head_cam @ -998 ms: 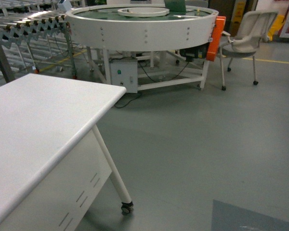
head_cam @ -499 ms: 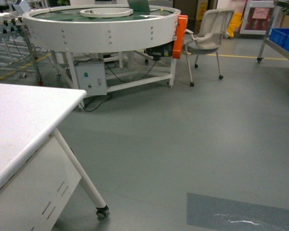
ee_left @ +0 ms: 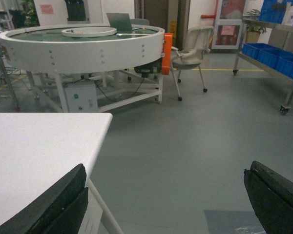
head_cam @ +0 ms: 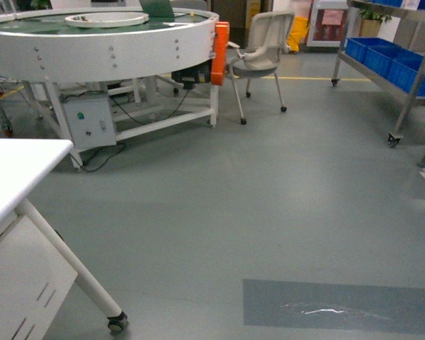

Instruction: Pick red block from blue box to shelf

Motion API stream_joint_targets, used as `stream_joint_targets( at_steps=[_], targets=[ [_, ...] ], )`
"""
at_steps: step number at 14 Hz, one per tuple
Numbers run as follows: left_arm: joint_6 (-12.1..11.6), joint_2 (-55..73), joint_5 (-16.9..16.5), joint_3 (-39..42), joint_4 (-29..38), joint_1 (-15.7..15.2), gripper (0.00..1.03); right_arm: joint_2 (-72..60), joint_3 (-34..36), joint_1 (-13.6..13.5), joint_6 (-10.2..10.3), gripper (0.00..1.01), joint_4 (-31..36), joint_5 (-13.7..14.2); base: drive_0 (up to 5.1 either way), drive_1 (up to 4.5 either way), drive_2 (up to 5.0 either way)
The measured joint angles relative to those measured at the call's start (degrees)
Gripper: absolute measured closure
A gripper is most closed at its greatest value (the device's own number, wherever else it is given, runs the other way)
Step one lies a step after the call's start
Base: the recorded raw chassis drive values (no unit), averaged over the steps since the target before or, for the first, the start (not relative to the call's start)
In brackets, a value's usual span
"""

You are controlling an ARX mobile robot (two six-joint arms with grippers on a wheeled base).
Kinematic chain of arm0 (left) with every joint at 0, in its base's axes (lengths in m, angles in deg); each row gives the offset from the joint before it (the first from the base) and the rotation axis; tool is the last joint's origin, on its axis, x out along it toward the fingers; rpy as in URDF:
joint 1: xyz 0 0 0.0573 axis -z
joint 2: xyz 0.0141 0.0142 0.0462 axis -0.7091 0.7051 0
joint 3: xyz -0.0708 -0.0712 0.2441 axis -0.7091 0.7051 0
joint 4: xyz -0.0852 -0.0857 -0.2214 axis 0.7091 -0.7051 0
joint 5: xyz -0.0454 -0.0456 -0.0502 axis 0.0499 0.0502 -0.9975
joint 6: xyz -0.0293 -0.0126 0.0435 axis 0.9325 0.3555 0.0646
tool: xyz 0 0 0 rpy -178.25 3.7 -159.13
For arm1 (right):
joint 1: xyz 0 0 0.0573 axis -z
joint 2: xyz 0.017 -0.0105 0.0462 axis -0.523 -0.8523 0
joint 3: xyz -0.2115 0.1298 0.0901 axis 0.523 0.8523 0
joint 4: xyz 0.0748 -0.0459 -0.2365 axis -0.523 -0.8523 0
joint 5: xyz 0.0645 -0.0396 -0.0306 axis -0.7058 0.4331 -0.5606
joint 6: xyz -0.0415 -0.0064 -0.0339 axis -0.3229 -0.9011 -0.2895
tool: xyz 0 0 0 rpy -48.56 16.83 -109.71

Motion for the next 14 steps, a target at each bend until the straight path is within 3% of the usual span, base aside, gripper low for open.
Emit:
stream_joint_targets(
  at_steps=[4, 14],
  targets=[
    [0.0, 0.0, 0.0, 0.0, 0.0, 0.0, 0.05, 0.0, 0.0, 0.0, 0.0, 0.65, 0.0, 0.0, -1.5, -1.49, -1.5],
    [0.0, 0.0, 0.0, 0.0, 0.0, 0.0, 0.05, 0.0, 0.0, 0.0, 0.0, 0.65, 0.0, 0.0, -0.1, 4.09, -4.3]
  ],
)
